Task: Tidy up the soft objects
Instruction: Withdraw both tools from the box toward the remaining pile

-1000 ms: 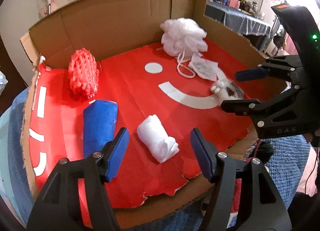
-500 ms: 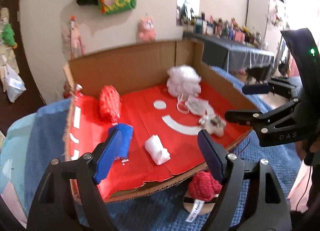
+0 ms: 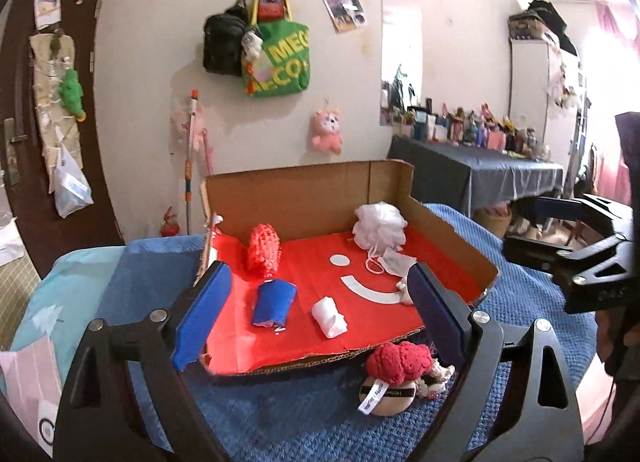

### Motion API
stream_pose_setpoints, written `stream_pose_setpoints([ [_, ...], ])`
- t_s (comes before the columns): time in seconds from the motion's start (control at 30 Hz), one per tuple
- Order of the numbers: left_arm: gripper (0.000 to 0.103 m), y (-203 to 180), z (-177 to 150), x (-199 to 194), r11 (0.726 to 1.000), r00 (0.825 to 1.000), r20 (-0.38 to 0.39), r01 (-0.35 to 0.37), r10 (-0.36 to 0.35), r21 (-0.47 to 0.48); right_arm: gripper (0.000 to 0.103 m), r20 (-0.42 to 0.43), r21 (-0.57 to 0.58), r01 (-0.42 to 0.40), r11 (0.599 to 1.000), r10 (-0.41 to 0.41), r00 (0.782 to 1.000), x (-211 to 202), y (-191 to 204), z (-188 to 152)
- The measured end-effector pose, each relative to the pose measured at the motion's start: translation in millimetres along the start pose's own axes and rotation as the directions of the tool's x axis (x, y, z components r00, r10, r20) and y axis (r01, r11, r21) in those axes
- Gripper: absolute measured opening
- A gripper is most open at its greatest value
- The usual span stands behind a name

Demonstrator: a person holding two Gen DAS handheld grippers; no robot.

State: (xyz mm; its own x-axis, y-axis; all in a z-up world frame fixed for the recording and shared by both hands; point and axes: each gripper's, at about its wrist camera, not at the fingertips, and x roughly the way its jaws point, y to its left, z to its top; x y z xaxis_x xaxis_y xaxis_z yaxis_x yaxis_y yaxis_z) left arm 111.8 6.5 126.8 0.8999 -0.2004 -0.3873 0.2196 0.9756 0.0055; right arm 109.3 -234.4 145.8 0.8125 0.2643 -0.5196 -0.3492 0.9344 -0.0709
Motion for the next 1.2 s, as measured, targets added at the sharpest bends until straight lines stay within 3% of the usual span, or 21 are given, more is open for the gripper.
stream_pose_setpoints([
  [0.07,0.092,1,-5,-11,1.0,1.0,0.024,-0.017,0.017,-0.01,0.103,0.054,0.005,0.024,1.0,-0.024,0.998,-15,3,-7],
  [0.37,0.095,-4,-42,-43,0.994,0.985,0.132,-0.107,0.111,-0.036,0.103,0.22,0.048,0.131,0.99,-0.138,0.966,-53,15,-61],
  [0.5,0.095,-3,-64,-47,0.992,0.983,0.132,-0.12,0.125,-0.048,0.103,0.262,0.065,0.179,0.982,-0.189,0.946,-58,21,-92],
  [0.6,0.095,-4,-82,-46,0.991,0.985,0.124,-0.11,0.118,-0.074,0.103,0.277,0.096,0.161,0.982,-0.181,0.944,-61,19,-110],
  [0.8,0.095,-10,-113,-38,0.99,0.99,0.077,-0.114,0.12,-0.078,0.103,0.254,0.145,0.137,0.98,-0.17,0.952,-54,15,-140],
  [0.93,0.095,-10,-128,-28,0.99,0.993,0.027,-0.108,0.111,-0.087,0.103,0.23,0.129,0.182,0.975,-0.208,0.951,-47,20,-156],
  [1.2,0.095,-13,-142,-22,0.99,0.994,-0.017,-0.111,0.11,-0.087,0.103,0.136,0.15,0.154,0.977,-0.174,0.975,-24,22,-179],
])
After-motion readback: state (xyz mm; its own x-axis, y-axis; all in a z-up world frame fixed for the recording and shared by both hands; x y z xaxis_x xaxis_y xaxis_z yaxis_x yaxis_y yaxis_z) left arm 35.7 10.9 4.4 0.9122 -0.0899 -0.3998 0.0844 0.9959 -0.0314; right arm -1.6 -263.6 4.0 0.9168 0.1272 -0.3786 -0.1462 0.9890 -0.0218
